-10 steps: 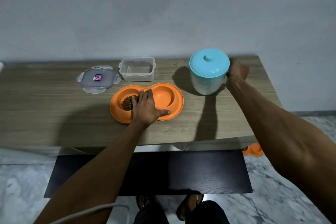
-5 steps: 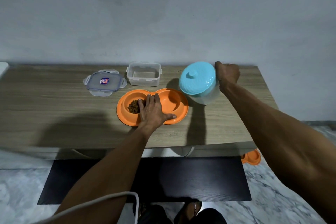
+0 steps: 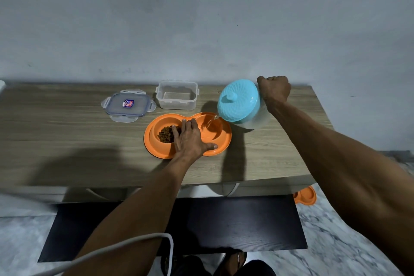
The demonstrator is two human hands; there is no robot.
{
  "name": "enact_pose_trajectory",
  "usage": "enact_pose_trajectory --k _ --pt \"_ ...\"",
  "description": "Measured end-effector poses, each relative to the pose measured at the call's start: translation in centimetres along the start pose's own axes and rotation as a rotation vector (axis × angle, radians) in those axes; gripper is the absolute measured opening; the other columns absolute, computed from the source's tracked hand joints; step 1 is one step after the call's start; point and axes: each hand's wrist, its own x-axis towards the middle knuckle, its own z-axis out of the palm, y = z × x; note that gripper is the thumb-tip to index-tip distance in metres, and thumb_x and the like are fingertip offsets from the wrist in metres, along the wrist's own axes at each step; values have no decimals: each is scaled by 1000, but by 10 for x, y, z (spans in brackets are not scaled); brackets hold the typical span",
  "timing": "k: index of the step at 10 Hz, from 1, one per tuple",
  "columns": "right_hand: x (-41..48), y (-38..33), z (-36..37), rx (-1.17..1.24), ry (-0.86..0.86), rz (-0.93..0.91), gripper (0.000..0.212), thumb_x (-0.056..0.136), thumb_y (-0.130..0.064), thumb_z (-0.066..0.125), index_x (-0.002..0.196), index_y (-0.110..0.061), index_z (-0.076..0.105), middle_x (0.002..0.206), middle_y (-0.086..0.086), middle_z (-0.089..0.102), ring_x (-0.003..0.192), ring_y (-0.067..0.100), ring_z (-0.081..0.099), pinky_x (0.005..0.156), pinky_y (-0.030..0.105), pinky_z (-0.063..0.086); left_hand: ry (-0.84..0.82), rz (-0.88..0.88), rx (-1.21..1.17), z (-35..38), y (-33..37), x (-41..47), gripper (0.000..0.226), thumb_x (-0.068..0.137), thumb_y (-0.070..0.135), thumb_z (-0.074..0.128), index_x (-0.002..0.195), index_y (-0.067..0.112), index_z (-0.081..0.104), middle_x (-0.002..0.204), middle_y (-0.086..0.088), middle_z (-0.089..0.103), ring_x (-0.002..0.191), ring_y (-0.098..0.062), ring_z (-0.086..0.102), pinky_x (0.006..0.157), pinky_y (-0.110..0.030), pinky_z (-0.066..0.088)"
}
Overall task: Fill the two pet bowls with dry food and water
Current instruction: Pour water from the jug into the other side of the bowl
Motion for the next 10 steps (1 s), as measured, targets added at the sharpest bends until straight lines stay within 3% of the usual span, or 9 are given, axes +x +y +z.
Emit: enact_pose_trajectory --k 3,10 --pt "0 -4 -8 -73 8 -29 41 78 -21 59 43 -12 39 44 2 34 50 19 29 64 31 37 -3 -6 1 -1 1 0 122 70 73 67 155 7 10 162 -16 19 153 -31 6 120 -57 1" --pt "1 -13 -15 -115 5 -51 43 79 -19 58 44 -11 33 45 4 30 50 20 26 61 32 30 7 -2 16 0 0 2 122 70 73 67 155 6 12 161 -17 21 152 -31 8 120 -59 4"
